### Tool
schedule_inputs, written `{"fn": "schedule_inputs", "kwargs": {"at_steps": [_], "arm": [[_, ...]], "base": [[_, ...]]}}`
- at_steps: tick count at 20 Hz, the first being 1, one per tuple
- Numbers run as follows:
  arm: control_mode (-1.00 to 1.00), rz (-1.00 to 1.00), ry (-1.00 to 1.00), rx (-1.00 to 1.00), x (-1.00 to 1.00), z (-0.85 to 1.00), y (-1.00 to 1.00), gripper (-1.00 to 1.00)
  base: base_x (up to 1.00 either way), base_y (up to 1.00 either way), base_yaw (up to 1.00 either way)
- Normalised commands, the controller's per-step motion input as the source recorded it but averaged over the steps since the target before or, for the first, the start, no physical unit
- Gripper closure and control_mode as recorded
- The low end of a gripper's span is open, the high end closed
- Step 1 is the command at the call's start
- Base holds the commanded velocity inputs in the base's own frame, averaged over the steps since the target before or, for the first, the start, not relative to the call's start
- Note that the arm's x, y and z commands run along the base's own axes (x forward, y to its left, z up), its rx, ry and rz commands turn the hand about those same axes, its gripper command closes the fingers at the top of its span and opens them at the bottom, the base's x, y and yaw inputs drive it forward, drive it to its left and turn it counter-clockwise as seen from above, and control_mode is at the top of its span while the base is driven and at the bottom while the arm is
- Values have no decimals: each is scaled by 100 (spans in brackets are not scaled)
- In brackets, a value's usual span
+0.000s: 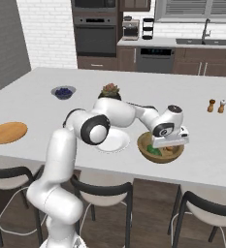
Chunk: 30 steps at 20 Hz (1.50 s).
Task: Pick the chicken drumstick and broccoli from their plates and place them in the bowl. Then put the bowl in the fridge.
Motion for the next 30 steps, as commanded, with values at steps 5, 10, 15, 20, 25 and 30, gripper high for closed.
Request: {"fn": "schedule_inputs", "kwargs": {"at_steps": [5, 10, 15, 20, 25, 30], "arm": [[-100, 7, 1, -2, 1, -15, 0, -100], [-100, 3, 1, 0, 0, 5, 0, -100], [-100, 0, 0, 0, -20, 68, 67, -100], [-100, 0, 0, -5, -26, 26, 100, -100], [-100, 0, 1, -3, 14, 2, 45, -100], [-100, -2, 3, -1, 5, 0, 47, -100]], "base": [[0, 0, 0], [0, 0, 0], [0, 0, 0], [0, 0, 0], [0, 0, 0], [0, 0, 0]]}}
